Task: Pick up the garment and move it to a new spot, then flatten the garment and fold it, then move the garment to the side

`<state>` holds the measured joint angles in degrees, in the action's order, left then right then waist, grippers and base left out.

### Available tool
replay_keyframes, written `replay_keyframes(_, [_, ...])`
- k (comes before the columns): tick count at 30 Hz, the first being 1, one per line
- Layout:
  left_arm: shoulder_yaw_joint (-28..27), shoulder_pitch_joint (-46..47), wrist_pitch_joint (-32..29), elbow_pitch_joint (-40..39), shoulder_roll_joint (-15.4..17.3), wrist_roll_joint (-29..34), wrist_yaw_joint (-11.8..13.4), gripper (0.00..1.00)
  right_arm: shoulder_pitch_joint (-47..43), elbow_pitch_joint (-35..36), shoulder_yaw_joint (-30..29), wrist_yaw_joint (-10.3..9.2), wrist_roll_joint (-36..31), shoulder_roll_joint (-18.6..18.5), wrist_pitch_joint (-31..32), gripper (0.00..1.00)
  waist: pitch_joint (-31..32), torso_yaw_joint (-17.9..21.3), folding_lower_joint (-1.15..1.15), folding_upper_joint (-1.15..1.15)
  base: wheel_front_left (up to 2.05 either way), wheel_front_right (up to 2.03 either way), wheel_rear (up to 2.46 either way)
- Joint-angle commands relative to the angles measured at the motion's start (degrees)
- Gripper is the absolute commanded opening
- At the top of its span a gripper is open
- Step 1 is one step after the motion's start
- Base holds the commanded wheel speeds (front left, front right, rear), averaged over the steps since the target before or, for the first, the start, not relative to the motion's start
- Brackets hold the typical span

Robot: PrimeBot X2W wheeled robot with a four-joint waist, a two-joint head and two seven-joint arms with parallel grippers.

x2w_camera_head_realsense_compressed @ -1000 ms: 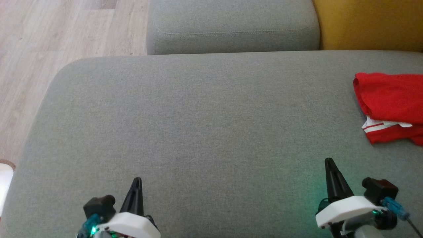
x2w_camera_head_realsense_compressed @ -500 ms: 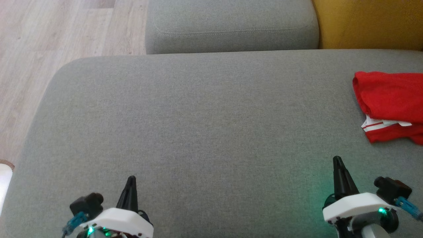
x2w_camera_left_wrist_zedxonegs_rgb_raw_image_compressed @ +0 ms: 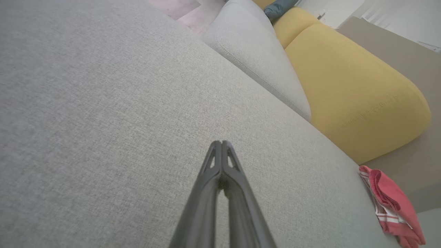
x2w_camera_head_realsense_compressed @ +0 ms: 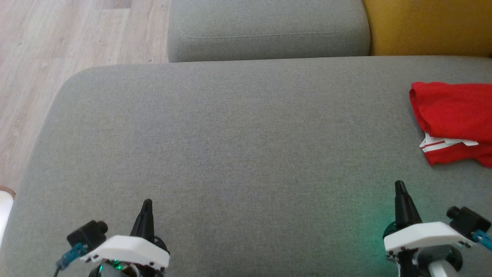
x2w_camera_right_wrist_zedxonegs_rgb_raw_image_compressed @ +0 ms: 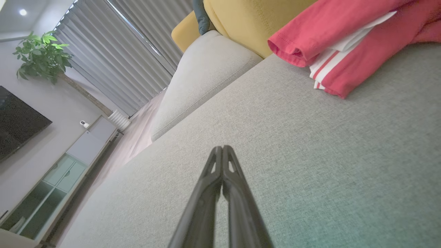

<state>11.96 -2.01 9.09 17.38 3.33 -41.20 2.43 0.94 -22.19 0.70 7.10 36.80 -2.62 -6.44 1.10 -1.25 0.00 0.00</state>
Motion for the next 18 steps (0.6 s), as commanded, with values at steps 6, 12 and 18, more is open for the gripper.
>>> replay_keyframes(6, [-2.50, 3.28, -1.09, -2.07, 0.78, -5.09, -1.19, 0.00, 3.59, 2.74, -0.66, 0.15, 5.38, -0.13, 1.12, 0.00, -0.11, 0.10, 0.00, 0.00, 0.00, 0.00, 0.00])
replay_keyframes(12, [-3.50, 3.64, -2.01, -2.18, 0.86, -8.82, -1.86, 0.00, 3.72, 3.16, -1.17, 0.17, 9.23, -0.14, 2.03, 0.00, -0.20, 0.19, 0.00, 0.00, 0.00, 0.00, 0.00])
replay_keyframes(18, [-4.52, 4.00, -2.96, -2.30, 0.92, -12.56, -2.54, 0.00, 3.85, 3.58, -1.67, 0.18, 13.10, -0.15, 2.95, 0.00, -0.29, 0.28, 0.00, 0.00, 0.00, 0.00, 0.00])
